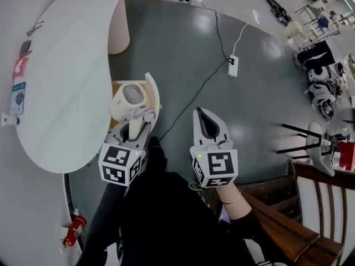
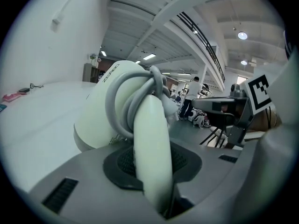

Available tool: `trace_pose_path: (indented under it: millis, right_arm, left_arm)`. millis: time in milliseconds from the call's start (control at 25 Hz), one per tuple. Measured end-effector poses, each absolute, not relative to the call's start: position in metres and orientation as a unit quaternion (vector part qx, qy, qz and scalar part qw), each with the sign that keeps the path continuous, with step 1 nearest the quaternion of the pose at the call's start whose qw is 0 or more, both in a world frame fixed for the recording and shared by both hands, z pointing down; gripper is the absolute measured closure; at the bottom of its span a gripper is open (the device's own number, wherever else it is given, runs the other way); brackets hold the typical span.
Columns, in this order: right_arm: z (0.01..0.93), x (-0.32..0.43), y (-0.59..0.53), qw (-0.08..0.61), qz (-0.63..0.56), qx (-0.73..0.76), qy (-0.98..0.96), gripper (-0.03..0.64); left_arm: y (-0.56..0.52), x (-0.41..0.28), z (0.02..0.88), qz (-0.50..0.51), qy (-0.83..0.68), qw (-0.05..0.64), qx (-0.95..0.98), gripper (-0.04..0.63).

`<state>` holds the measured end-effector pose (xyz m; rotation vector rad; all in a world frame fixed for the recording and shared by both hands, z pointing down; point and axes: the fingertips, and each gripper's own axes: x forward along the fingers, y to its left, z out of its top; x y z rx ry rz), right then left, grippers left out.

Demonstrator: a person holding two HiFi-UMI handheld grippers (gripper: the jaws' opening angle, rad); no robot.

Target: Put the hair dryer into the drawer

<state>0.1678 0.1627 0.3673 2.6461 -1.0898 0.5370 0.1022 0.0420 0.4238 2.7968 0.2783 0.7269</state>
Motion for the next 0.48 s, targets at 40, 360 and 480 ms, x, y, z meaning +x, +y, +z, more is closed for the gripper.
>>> trace_pose_path:
  millis: [40, 360, 480]
  right_arm:
    - [0.369, 0.174, 0.157, 0.117, 0.184, 0.9, -0.376, 0.615]
    - [0.38, 0.206, 0.122, 0.127, 0.194, 0.885, -0.403, 0.615]
    - [0.381, 0.214, 0.111, 0.137, 0.195, 0.876, -0.418, 0.615]
  left_arm:
    - [0.041, 0.105, 0.427, 0.253, 0.093, 0.123, 0.955, 0.482]
    - [0.028, 0.12, 0.448, 0.284, 0.087, 0.14, 0.944, 0.481]
    - [0.027, 0.125, 0.456, 0.295, 0.083, 0.144, 0.941, 0.481]
